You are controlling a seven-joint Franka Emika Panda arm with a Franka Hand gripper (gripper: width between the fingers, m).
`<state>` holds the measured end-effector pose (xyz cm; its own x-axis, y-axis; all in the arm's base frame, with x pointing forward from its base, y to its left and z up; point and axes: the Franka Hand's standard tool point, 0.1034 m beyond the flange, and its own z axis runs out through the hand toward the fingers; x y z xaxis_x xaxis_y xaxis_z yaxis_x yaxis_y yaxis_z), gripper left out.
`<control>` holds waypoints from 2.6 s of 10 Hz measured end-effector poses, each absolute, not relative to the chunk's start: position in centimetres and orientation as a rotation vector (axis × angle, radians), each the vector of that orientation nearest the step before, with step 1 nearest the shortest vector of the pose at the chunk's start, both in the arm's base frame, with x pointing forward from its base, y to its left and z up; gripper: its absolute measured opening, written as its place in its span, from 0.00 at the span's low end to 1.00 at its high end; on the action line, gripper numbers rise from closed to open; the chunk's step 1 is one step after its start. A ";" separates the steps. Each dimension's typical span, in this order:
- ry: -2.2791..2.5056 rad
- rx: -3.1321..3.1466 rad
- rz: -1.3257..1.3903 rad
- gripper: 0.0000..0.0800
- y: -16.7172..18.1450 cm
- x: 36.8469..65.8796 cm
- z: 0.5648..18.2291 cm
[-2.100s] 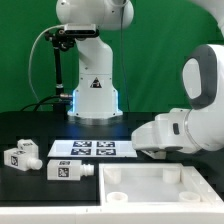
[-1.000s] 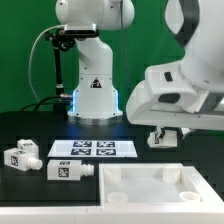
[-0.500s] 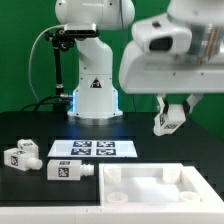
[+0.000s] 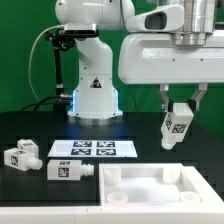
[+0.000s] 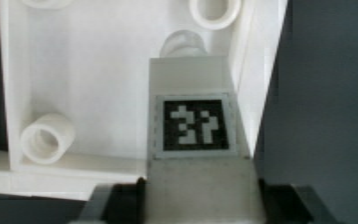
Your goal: Assemble one leg
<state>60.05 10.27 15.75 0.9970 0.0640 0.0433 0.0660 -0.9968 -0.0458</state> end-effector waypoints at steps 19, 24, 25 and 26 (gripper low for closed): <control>-0.117 -3.020 -0.715 0.36 10.8 64.0 11.0; -0.133 -3.010 -0.724 0.36 11.9 63.9 11.0; -0.139 -3.010 -0.724 0.36 12.1 63.9 11.0; -0.138 -3.010 -0.725 0.36 12.0 63.9 11.0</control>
Offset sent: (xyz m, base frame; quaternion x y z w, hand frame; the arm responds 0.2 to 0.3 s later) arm 0.0192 -0.0002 0.0109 -0.0376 0.2197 -0.0384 0.9741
